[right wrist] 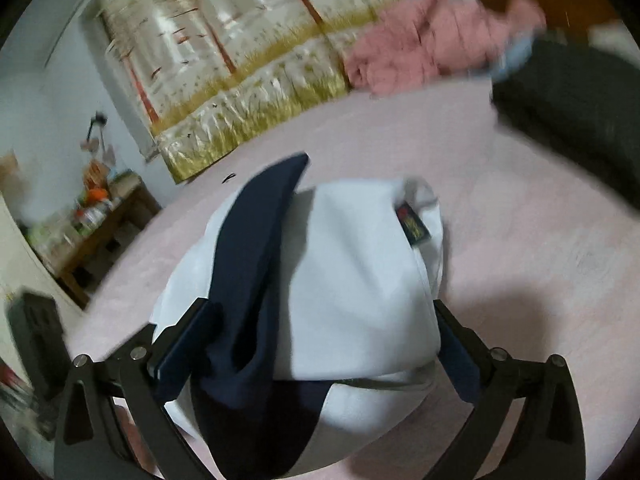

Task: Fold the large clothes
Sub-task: 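Carry the folded jacket with both tools toward the black folded garment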

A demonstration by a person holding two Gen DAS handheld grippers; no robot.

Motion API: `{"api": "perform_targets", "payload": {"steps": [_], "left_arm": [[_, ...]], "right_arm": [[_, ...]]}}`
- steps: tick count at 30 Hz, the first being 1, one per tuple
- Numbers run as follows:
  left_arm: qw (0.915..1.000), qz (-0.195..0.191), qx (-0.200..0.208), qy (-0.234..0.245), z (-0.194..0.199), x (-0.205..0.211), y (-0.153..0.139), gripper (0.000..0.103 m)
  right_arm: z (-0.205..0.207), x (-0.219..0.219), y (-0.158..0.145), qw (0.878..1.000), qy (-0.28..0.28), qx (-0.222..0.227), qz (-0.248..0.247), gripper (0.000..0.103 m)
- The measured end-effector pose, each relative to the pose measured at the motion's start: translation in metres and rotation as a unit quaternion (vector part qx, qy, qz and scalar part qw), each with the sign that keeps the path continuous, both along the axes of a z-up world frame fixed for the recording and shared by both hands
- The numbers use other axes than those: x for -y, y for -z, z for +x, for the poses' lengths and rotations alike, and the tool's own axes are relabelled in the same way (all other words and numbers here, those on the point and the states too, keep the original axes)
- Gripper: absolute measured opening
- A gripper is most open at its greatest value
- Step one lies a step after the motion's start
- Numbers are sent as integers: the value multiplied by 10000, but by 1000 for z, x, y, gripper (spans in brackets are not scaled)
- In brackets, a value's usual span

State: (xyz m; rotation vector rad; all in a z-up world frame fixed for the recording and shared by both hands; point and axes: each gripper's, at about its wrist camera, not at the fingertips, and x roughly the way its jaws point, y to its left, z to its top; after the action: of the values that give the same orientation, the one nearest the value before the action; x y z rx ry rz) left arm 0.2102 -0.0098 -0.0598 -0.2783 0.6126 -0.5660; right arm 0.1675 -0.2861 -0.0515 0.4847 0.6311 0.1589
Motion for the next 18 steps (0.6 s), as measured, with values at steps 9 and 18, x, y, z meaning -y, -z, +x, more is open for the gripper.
{"api": "perform_targets", "payload": {"steps": [9, 18], "left_arm": [[9656, -1787, -1829, 476, 57, -17, 38, 96], [9936, -820, -512, 586, 16, 18, -36, 63]], "right_arm": [[46, 14, 36, 9816, -1068, -657, 1439, 101], [14, 13, 7, 9883, -938, 347, 1148, 62]]}}
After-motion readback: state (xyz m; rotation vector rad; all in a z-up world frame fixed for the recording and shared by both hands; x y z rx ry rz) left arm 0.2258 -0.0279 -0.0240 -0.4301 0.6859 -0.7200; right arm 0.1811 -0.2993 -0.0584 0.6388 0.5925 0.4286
